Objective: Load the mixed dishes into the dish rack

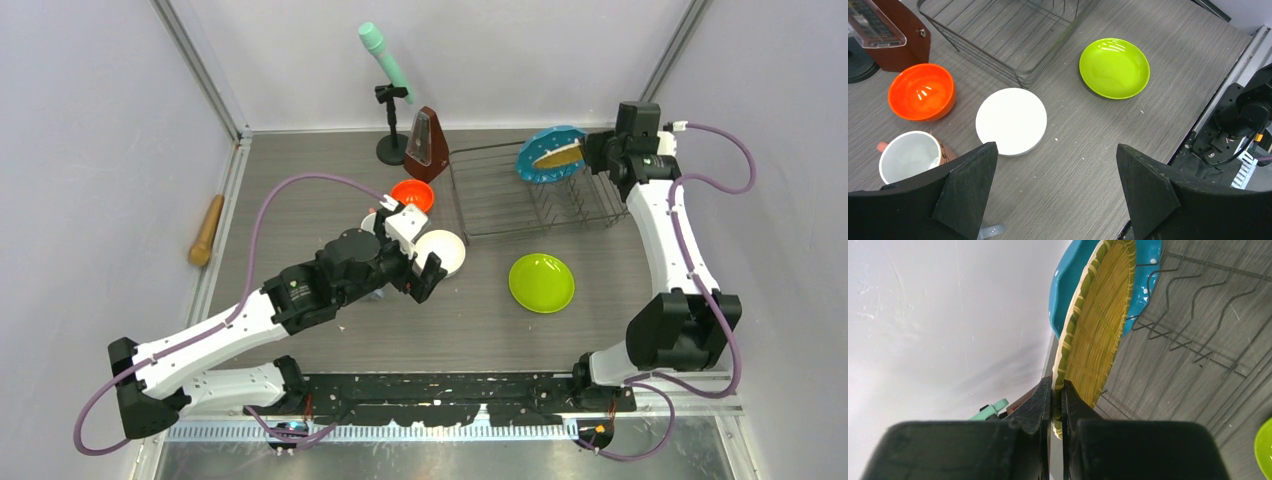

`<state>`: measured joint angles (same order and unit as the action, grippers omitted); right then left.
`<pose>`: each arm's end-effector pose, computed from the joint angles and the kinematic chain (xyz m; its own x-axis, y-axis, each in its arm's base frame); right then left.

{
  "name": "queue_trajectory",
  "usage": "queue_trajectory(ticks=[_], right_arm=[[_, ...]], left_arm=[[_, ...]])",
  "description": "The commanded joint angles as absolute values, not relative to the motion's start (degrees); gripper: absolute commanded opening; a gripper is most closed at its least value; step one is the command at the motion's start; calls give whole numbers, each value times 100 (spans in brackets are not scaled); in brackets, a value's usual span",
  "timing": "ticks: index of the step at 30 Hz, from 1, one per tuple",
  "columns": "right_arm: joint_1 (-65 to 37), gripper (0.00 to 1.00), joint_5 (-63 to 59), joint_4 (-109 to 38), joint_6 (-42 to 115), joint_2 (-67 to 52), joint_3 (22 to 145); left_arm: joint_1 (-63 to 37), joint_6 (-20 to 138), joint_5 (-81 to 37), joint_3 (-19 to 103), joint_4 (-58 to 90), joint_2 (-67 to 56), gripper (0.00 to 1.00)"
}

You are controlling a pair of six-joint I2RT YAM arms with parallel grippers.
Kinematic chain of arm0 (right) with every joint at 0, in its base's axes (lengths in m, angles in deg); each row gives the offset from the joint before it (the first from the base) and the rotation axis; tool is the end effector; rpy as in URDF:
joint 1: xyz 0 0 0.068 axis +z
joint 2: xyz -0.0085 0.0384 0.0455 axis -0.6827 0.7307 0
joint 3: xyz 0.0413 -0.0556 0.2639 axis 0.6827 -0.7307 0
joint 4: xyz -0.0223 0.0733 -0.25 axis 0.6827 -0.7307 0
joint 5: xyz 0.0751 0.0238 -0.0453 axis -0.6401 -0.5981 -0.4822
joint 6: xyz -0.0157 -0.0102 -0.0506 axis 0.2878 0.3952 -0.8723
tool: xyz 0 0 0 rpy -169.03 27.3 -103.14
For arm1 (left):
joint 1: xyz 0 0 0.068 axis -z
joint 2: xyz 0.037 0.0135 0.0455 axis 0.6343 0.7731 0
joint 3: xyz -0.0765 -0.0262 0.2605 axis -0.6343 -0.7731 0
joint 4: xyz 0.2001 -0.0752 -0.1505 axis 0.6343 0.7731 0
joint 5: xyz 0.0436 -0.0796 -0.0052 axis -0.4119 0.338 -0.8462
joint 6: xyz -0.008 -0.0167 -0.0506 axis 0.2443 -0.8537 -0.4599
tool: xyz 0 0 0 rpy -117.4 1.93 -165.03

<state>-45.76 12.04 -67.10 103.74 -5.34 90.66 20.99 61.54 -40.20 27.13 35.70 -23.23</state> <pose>0.3246 -0.0196 0.3768 -0.0069 0.9559 -0.2937 0.5528 0.2484 0.7954 0.1177 -0.1945 0.3631 -0.2639 0.1643 -0.9505 0.7442 0.6615 -0.0923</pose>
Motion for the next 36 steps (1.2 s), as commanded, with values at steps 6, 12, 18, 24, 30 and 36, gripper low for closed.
queue_trajectory(ticks=[6,12,18,24,30,36], right_arm=[[-4600,0,1280,-5891,10647,-36,9302],[-4624,0,1252,-5716,10604,213,9215],[-4640,0,1299,-5753,10597,356,9205],[-4640,25,1288,-5897,10771,503,9275],[-4640,74,1171,-5970,10709,651,9507],[-4644,76,1102,-6026,10542,573,9734]], left_arm=[[2086,6183,-4135,2734,3525,-2272,92],[2082,6217,-4176,2720,3563,-2263,92],[2077,6253,-4190,2723,3578,-2253,92],[2076,6246,-4194,2712,3586,-2261,92],[2079,6202,-4210,2692,3653,-2349,92],[2084,6113,-4214,2636,3704,-2449,92]])
